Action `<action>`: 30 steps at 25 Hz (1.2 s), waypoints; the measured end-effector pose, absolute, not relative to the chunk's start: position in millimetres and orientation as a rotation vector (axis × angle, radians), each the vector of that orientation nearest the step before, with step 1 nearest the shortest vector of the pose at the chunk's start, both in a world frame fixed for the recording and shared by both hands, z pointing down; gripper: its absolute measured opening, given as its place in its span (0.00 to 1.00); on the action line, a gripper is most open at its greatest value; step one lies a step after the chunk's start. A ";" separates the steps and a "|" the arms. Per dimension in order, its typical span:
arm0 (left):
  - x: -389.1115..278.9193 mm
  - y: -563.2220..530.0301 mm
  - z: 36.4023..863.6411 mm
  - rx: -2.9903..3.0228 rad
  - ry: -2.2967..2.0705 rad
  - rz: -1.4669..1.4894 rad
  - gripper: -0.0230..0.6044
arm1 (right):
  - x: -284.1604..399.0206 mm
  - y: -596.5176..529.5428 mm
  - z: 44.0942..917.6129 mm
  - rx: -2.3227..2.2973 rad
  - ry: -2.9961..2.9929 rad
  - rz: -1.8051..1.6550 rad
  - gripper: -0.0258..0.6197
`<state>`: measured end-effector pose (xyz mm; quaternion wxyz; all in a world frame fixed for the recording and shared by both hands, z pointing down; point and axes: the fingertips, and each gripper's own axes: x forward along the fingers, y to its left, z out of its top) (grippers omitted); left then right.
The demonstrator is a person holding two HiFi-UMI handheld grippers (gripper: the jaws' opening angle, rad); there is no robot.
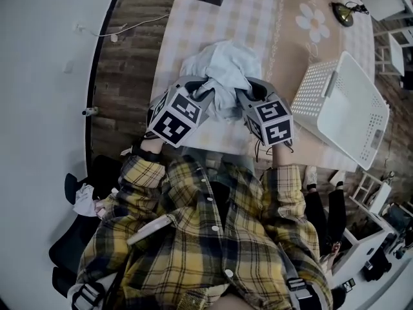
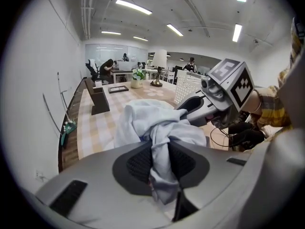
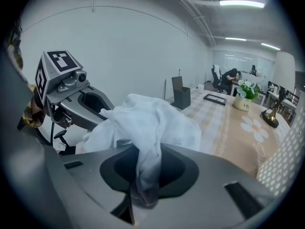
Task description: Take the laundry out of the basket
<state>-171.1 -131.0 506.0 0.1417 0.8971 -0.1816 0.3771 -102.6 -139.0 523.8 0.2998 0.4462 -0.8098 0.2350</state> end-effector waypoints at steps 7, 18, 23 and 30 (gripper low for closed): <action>-172.5 -131.1 492.0 2.575 -0.544 1.026 0.28 | -99.6 -139.4 503.8 1.192 -2.165 0.620 0.27; -190.0 -124.9 440.0 2.621 -0.578 1.052 0.37 | -87.7 -129.5 435.4 1.202 -2.257 0.538 0.36; -183.1 -123.4 392.4 2.709 -0.609 0.976 0.37 | -77.9 -119.5 385.7 1.251 -2.386 0.524 0.36; -109.1 -106.6 323.7 2.867 -0.565 0.712 0.33 | -37.2 -94.8 321.6 1.360 -2.493 0.434 0.29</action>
